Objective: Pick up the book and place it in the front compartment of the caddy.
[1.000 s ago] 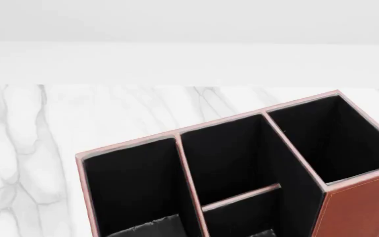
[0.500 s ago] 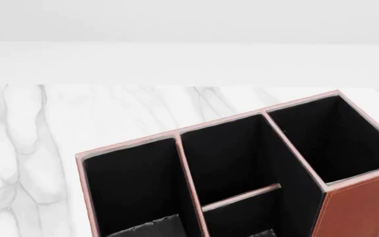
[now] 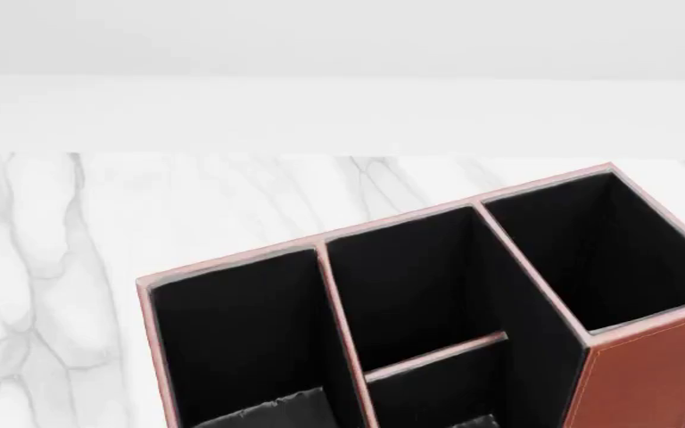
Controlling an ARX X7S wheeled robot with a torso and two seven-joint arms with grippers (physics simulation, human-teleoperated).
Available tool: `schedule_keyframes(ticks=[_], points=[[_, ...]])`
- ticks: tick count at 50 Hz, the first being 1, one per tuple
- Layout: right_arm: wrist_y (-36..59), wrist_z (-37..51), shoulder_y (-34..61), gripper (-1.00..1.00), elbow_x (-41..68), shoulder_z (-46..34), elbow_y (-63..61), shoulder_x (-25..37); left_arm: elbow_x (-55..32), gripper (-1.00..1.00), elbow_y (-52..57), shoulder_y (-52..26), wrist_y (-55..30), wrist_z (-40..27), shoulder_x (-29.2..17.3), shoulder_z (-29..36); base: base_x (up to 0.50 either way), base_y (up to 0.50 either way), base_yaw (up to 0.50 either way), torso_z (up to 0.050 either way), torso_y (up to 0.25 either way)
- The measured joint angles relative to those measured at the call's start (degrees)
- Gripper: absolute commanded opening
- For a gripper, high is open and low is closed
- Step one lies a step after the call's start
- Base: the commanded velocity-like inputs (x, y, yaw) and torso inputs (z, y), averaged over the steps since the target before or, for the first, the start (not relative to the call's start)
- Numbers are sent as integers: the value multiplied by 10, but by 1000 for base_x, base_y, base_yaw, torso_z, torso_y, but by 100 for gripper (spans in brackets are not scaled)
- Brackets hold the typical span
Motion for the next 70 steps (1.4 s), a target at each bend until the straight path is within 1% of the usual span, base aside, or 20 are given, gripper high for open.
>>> schedule_keyframes(ticks=[7,12,16,21,28,38,49,60,65,70], points=[[17,-9,1,-100,32,44,-14,15,0,100,-1,1,2,-1,-1,1,0,0,0,0,0],[29,-22,20,-100,47,70,-20,30,-1,100,-1,1,2,-2,-2,1,0,0,0,0,0],[40,-44,52,-100,50,80,-23,41,-1,100,-1,2,3,-3,-2,2,0,0,0,0,0],[54,-80,115,-100,40,75,-24,45,-2,100,-1,2,3,-4,-2,3,0,0,0,0,0],[74,-142,223,-100,10,48,-20,40,-3,100,-1,3,5,-5,-3,4,0,0,0,0,1],[94,-238,399,-100,-50,-12,-1,17,-5,100,0,3,5,-7,-5,4,0,0,0,0,0],[99,-310,571,-100,-105,-75,48,-18,-7,100,1,0,3,-10,-7,4,0,0,0,0,1],[94,-344,747,-100,-129,-152,110,-46,-9,100,-1,-3,3,-12,-9,4,0,0,0,0,1],[93,-346,796,-100,-126,-173,125,-52,-10,100,-1,-4,3,-12,-10,4,0,0,0,0,2],[94,-343,824,-100,-119,-186,133,-54,-10,100,-3,-3,5,-13,-10,4,0,0,0,0,0]])
